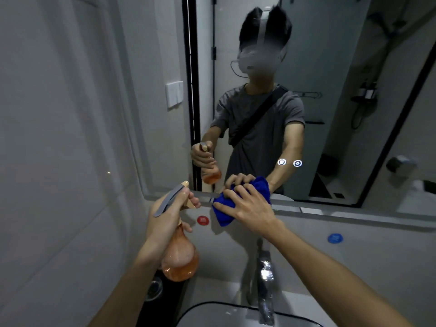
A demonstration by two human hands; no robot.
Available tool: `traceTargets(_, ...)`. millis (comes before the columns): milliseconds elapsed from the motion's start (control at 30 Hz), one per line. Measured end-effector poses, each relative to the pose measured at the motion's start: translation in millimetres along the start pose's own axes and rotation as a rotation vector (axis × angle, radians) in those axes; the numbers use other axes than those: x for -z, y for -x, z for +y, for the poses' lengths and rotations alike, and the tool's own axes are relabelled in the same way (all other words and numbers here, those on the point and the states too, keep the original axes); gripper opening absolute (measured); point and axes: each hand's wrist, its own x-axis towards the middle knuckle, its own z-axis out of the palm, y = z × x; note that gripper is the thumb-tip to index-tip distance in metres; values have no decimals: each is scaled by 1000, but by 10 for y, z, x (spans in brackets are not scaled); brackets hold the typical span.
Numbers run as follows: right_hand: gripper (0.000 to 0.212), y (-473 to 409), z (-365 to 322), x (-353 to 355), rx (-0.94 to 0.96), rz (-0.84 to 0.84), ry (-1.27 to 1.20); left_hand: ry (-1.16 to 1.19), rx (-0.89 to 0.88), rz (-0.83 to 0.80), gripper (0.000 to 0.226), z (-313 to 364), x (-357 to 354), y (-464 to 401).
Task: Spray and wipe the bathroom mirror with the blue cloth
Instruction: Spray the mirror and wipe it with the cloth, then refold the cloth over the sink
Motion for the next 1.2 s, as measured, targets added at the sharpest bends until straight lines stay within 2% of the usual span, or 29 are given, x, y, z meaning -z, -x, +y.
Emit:
traceTargets(133,79,581,307,12,-47,-45,21,26,18,-51,22,-56,-382,159)
traceTargets(300,70,1308,554,51,-205,-55,-21,24,-3,-157,35,-172,-654,367)
traceTargets(467,77,1799,552,208,-535,111,-332,-20,14,-188,41,-276,-696,596)
traceTargets(533,75,1898,416,316,-614,175,-524,-49,17,-181,42,-293,-688,719)
traceTargets(667,53,1945,-10,548,-670,254,-859,-59,-9,-185,38,-248,-697,997)
traceTargets(833,60,1879,-605,779,-740,300,-1278,-27,-13,-203,39,-138,-610,1319)
traceTargets(933,67,1806,-889,894,-774,346,-1456,-6,-14,-202,30,-123,-425,1478)
traceTargets(1033,61,1708,-1158,956,-798,297,-1571,42,22,-149,22,-138,-156,1636)
traceTargets(1133,49,1592,-1459,1000,-744,234,-1606,18,34,-101,28,-174,139,1777)
traceTargets(1200,55,1516,-1699,994,-744,191,-1656,-2,19,-57,34,-214,331,1881)
